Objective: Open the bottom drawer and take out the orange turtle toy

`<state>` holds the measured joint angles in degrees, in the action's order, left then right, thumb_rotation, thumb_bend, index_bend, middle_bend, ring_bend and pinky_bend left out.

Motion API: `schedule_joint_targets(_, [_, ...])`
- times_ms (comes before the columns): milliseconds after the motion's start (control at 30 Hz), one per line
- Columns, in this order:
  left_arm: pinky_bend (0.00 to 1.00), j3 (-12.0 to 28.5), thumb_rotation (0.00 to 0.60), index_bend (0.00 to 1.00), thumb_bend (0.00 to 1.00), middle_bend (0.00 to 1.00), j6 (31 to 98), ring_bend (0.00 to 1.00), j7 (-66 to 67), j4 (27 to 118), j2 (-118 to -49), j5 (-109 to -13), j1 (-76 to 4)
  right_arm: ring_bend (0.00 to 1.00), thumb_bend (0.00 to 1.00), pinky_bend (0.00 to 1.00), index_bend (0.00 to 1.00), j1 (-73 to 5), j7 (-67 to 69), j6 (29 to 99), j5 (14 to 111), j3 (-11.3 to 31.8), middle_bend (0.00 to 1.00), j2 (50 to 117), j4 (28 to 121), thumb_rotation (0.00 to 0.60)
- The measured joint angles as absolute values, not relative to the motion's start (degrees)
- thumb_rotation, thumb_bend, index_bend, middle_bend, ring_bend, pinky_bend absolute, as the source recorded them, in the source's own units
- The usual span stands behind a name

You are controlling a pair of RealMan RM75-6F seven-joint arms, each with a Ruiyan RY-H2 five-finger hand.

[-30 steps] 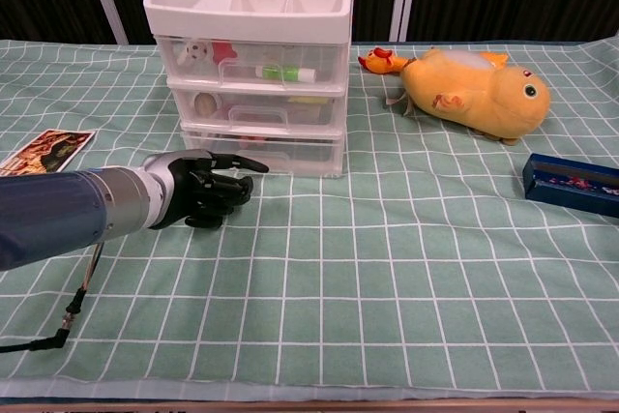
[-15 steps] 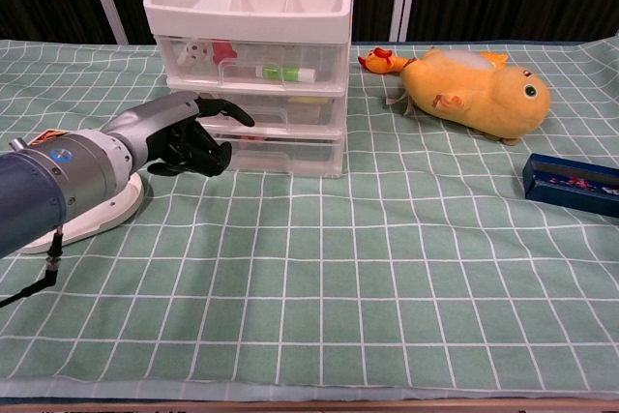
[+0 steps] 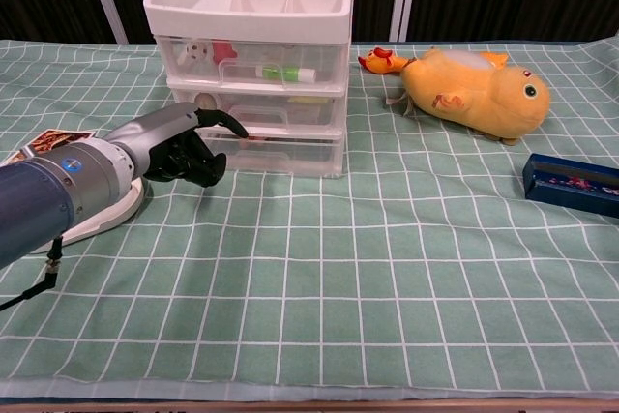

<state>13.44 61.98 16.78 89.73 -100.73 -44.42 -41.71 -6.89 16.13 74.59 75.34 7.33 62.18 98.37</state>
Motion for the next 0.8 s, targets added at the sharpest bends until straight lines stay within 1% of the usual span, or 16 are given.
schedule_joint_targets(333, [1.0,13.62,0.6,0.2,0.62,0.9,61.66,0.94,18.49,88.68,-101.26,-42.55,-41.5,0.0,0.09,0.18,0.0,-6.88,16.22,74.52,75.29,7.32,0.0,62.11,98.46,0.6])
schedule_joint_targets(433, [1.0,13.75,0.6,0.25,0.62,0.9,61.48,0.95,19.51,88.59,-101.22,-41.38,-41.55,0.0,0.1,0.18,0.0,-6.89,16.26,74.45,75.26,7.32,0.0,62.08,98.49,0.6])
schedule_joint_targets(567, [1.0,14.29,0.6,0.36,0.62,0.91,60.99,0.95,19.58,89.22,-100.9,-39.87,-41.44,0.0,0.1,0.18,0.0,-6.88,16.28,74.45,75.26,7.32,0.0,62.05,98.53,0.6])
schedule_joint_targets(733, [1.0,14.37,0.6,0.43,0.62,0.92,61.15,0.96,20.04,90.37,-100.19,-39.5,-41.18,0.0,0.09,0.18,0.0,-6.86,16.29,74.48,75.28,7.31,0.0,62.04,98.55,0.6])
schedule_joint_targets(800, [1.0,14.21,0.6,0.44,0.62,0.92,61.21,0.96,20.32,91.19,-99.65,-39.34,-41.01,0.0,0.09,0.18,0.0,-6.86,16.28,74.51,75.28,7.33,0.0,62.04,98.54,0.6])
